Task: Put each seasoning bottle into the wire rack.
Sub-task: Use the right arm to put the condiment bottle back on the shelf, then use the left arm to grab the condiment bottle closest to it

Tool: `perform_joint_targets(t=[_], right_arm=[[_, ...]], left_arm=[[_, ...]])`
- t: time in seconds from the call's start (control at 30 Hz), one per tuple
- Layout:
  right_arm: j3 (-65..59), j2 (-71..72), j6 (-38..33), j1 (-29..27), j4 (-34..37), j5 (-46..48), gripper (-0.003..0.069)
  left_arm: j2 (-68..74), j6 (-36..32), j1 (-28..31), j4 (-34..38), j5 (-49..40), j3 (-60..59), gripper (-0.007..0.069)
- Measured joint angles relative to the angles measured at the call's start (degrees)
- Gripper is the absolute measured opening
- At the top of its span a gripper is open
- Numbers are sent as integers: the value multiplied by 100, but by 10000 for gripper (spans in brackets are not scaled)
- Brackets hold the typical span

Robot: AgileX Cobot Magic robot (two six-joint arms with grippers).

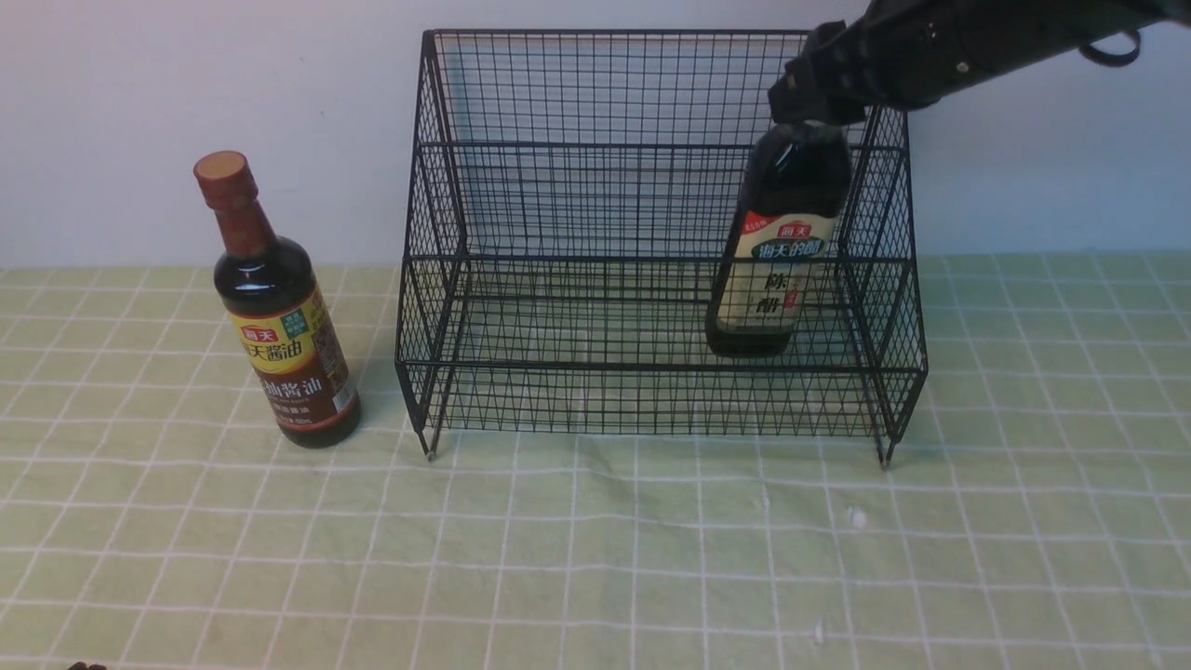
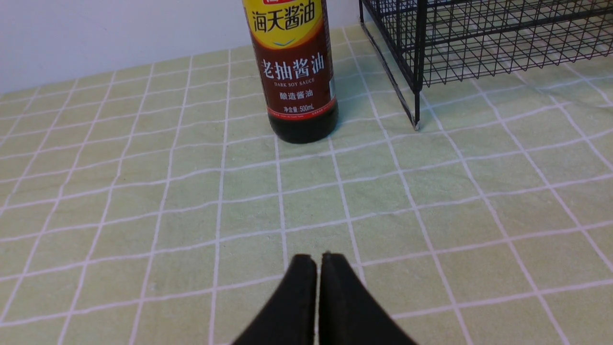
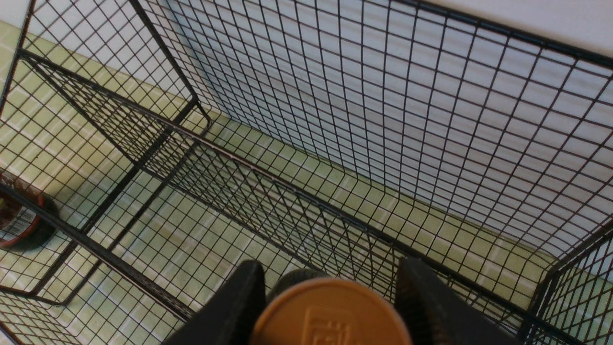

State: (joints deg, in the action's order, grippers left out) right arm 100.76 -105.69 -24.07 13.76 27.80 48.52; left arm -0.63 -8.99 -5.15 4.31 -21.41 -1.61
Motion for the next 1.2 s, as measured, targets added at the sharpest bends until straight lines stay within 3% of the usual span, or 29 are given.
perform_joint_targets(t=[0.27,0.47,0.77,0.87,1.03,1.1,1.2], right_arm=[[0,7,7,0,-19,49,342],[4,186,69,0,80,91,450],[4,1004,295,0,-41,176,459],[4,1578,571,0,-340,283,430],[18,2759,1089,0,-1062,889,289],[18,3419,1349,0,-1496,1391,152],[24,4062,1640,0,-1934,1845,36]], left_arm=[[0,0,0,0,0,0,-6],[0,0,0,0,0,0,-6],[0,0,0,0,0,0,-6],[0,0,0,0,0,0,-6],[0,0,0,0,0,0,-6],[0,0,0,0,0,0,-6],[0,0,0,0,0,0,-6]])
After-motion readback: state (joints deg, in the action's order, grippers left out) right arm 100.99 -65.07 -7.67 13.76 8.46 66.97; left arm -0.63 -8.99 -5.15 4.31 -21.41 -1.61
